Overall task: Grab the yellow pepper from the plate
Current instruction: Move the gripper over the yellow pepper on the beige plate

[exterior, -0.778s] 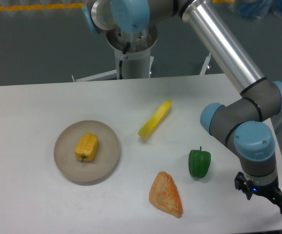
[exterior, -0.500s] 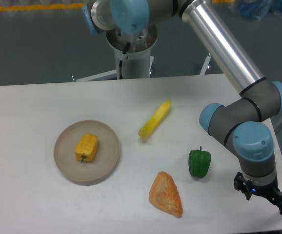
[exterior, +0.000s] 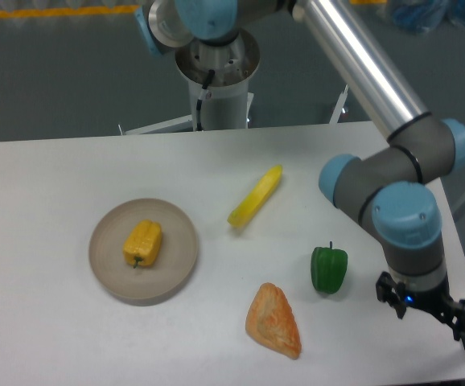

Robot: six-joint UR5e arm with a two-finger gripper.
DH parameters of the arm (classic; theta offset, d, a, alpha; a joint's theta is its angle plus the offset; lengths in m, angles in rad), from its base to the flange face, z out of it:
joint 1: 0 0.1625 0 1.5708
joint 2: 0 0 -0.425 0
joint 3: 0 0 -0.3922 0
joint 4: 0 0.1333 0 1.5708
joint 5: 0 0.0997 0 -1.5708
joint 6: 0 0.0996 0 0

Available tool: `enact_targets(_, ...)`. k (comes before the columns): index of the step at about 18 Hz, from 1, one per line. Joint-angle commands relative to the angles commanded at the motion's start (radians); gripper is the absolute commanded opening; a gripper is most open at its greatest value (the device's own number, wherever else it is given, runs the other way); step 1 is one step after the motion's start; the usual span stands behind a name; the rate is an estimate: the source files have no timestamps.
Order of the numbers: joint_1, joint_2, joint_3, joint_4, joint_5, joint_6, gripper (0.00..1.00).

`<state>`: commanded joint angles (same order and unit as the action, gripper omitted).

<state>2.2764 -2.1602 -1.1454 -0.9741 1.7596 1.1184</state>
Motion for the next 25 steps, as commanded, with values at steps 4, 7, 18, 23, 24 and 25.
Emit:
enact_targets(4, -0.028, 0.092, -0.104, -0.003, -0.005, -0.066, 1.0)
enact_targets(7, -0.072, 0.163, -0.213, -0.002, -0.014, -0.164, 1.0)
enact_targets(18, -0.227, 0.419, -0.589, -0.005, -0.276, -0.617, 1.0)
enact_targets(23, -0.333, 0.416, -0.625, 0.002, -0.295, -0.696, 1.0)
enact_targets(24, -0.351, 0.409, -0.634, 0.005, -0.295, -0.71, 1.0)
enact_targets(25, -0.371, 0.404, -0.643, 0.008, -0.29, -0.732, 1.0)
